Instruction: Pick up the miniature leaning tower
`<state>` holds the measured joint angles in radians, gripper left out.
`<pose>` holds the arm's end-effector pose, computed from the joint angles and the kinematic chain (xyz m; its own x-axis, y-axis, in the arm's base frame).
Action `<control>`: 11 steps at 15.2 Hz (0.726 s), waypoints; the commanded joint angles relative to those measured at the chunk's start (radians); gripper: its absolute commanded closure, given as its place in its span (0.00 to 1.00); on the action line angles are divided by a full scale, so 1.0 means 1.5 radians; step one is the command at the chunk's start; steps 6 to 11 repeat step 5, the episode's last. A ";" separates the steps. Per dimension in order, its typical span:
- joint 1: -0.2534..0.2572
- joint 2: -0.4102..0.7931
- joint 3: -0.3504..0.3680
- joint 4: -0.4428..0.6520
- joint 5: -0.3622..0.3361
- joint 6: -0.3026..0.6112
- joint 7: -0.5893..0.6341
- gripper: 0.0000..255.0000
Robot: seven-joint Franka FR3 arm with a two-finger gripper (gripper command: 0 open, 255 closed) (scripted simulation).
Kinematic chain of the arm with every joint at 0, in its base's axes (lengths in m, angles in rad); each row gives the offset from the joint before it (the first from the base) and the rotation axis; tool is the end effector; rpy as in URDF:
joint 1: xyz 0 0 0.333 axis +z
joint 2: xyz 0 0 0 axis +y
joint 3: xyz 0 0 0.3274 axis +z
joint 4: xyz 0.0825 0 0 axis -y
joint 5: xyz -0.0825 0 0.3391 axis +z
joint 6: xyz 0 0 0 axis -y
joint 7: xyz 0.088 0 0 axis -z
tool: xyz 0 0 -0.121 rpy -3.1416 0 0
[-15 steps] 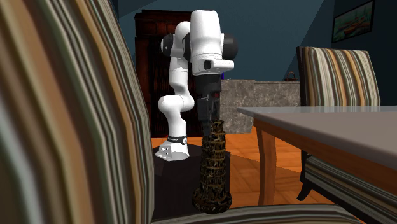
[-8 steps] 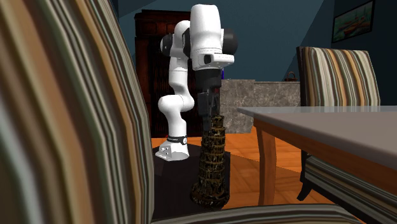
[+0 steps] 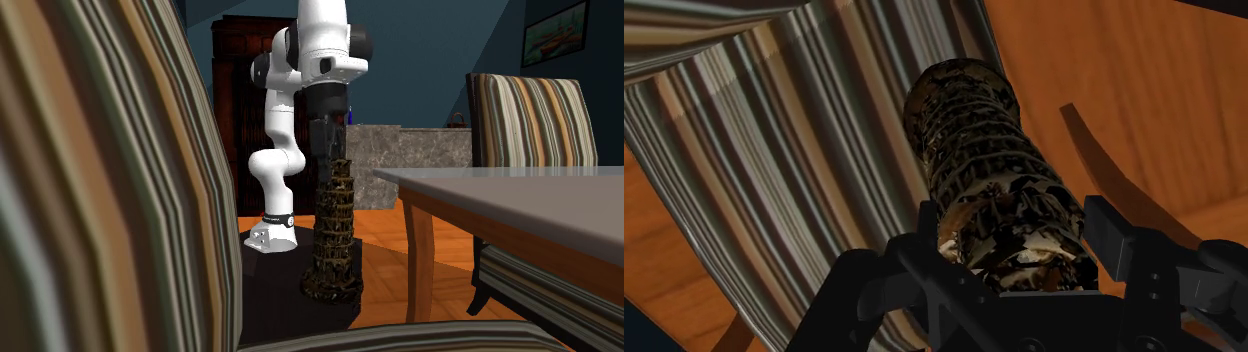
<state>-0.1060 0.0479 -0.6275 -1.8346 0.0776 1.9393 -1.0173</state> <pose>0.4085 -0.3522 0.5197 0.9635 0.2572 0.0736 0.2555 -0.9663 0.0317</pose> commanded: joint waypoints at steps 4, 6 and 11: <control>0.001 -0.003 0.000 0.036 -0.003 -0.037 0.005 1.00; 0.001 -0.003 0.000 0.036 -0.002 -0.037 0.004 1.00; 0.001 -0.003 0.000 0.036 -0.002 -0.037 0.004 1.00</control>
